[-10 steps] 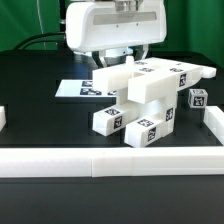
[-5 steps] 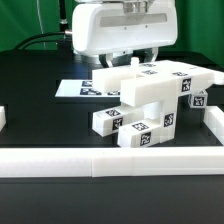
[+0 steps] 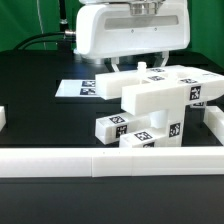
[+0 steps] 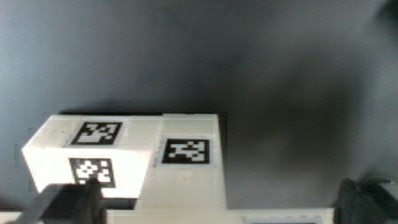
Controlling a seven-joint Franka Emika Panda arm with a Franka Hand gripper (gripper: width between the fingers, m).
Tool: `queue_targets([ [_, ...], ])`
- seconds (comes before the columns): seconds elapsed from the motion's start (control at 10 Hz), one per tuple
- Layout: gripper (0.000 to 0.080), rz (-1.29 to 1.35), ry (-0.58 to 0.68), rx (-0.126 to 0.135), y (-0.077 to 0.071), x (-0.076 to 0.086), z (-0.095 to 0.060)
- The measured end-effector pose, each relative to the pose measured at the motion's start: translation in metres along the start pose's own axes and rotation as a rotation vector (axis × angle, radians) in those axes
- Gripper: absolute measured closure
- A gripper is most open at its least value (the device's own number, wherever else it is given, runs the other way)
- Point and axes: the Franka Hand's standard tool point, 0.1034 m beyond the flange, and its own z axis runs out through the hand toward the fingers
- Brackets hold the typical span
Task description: Assemble chair
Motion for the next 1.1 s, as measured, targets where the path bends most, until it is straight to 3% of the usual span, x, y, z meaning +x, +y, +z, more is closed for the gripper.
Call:
queue_targets([
  [0.5, 0.015, 0.078, 0.008, 0.013, -0.013, 0.015, -0.001],
  [0.9, 0.015, 0.08, 0.006, 0.013, -0.012, 0.014, 0.0],
  [1.1, 0.015, 0.153, -0.009, 0.026, -0.024, -0.001, -0.003],
])
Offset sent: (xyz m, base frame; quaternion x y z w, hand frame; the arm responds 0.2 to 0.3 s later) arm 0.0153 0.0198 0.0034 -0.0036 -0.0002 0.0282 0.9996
